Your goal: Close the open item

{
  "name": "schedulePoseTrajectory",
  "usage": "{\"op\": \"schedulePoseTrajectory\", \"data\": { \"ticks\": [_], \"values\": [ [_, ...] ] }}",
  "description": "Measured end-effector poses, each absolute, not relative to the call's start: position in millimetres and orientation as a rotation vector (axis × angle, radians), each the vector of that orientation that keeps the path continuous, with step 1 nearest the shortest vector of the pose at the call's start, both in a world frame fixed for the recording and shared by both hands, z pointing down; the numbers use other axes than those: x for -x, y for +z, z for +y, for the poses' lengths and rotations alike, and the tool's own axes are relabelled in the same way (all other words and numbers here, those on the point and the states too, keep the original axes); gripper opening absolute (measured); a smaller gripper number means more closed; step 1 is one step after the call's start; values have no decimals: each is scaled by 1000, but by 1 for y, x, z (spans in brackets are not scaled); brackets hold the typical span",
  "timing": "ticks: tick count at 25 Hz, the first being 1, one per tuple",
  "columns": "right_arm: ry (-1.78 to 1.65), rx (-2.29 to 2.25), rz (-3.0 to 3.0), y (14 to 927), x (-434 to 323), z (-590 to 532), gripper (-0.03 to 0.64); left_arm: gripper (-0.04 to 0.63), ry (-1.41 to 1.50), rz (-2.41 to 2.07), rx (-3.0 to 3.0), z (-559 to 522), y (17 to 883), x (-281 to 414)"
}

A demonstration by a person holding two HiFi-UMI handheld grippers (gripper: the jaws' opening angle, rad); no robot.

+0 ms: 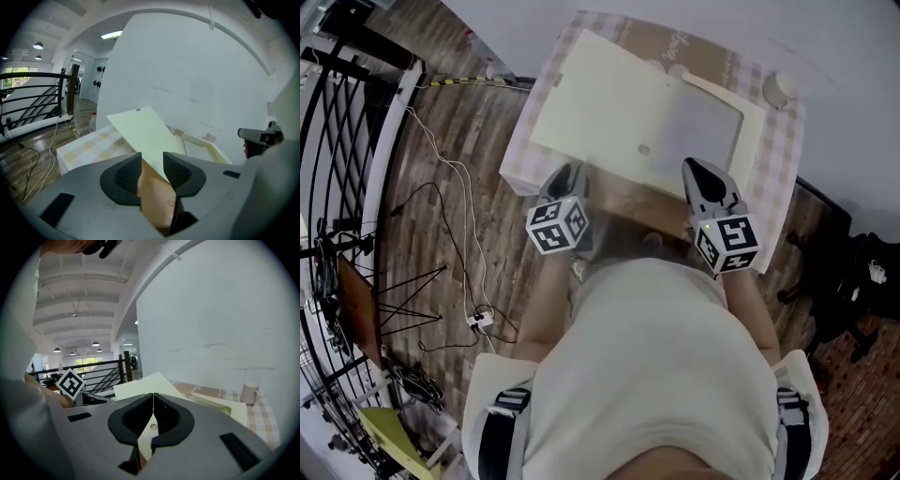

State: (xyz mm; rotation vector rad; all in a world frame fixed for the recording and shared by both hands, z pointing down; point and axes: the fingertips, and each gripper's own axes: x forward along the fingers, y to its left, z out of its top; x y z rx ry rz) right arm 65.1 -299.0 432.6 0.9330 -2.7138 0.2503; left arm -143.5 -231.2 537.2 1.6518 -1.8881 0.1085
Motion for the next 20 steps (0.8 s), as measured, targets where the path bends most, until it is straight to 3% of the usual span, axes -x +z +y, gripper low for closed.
{"op": "schedulePoseTrajectory", "data": {
  "ticks": [7, 17, 20],
  "values": [
    [253, -804, -2706, 448, -62, -296, 2, 196, -21, -1944, -1517, -236, 553, 177],
    [235, -755, -2707, 453, -77, -289, 2, 195, -200, -1981, -1405, -254, 554, 209],
    [240, -779, -2711, 452, -86, -288, 2, 152, -203, -2017, -1386, -257, 550, 219]
  ]
}}
